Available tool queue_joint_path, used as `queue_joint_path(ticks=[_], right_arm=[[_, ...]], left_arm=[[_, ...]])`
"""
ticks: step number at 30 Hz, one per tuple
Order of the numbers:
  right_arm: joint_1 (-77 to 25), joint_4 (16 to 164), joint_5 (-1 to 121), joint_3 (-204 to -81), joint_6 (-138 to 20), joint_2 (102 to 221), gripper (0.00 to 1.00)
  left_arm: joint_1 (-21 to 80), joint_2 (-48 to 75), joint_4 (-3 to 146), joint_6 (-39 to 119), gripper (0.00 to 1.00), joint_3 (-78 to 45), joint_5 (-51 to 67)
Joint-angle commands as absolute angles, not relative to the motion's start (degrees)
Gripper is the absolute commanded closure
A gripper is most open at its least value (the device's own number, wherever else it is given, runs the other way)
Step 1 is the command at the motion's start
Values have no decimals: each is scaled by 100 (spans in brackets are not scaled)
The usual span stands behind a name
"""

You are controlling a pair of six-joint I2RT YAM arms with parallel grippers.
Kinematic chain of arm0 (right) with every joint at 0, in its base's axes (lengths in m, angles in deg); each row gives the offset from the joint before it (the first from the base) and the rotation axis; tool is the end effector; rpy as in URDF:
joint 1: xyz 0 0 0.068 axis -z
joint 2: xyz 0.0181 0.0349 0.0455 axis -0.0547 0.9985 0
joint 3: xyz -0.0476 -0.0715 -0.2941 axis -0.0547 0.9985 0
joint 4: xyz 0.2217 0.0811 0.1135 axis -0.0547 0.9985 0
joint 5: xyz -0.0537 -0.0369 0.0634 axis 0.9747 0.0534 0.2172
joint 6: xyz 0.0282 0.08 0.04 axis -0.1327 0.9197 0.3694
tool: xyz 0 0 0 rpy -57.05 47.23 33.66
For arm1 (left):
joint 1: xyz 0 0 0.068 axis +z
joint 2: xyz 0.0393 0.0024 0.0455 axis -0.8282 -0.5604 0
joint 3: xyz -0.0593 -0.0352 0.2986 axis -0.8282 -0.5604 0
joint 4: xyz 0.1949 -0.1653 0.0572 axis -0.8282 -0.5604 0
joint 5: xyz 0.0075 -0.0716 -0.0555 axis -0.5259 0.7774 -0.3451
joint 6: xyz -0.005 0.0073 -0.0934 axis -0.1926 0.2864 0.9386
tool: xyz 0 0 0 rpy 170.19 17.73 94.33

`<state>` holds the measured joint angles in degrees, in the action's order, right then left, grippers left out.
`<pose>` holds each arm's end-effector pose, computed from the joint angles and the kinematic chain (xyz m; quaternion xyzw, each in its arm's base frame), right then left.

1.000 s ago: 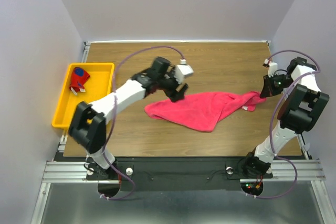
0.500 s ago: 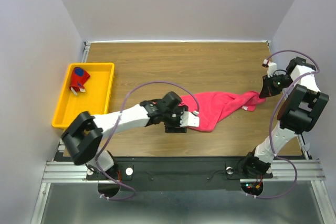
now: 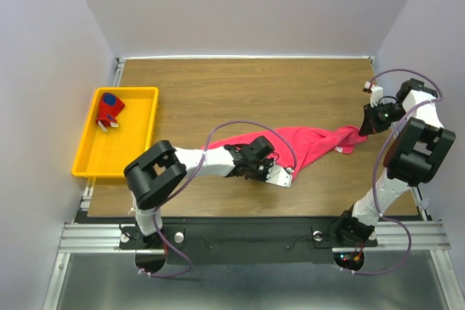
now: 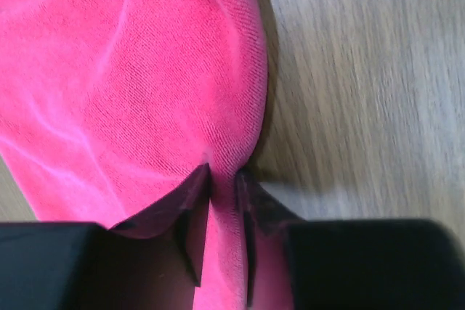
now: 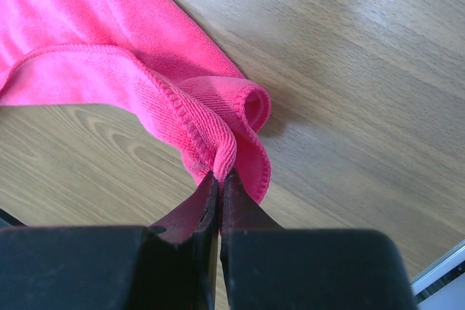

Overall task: Roll the towels
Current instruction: Flatten the towel

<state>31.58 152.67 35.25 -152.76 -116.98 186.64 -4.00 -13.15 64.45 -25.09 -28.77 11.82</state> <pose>0.3480 -0.1367 0.2235 -0.2042 0.9368 0.1824 0.2177 0.1912 -0.3650 0.1681 0.7942 0.4784 -0.1171 0.3561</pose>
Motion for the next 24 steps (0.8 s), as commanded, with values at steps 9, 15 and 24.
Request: queue_joint_path(ticks=[9,15,24], right_arm=[[3161,15488,3366,-15211,-11886,18256,99],[3161,15541,3217,-15254,-11843,18361,99],[3161,15848,3059,-15439,-11948,18607,99]], left_arm=[[-43,114,5352,-1953,100,-2590,2515],[1370,-306,5097,-1398,100,-1678,3377],[2015,-1950,3998,-1609,100,-454,4151]])
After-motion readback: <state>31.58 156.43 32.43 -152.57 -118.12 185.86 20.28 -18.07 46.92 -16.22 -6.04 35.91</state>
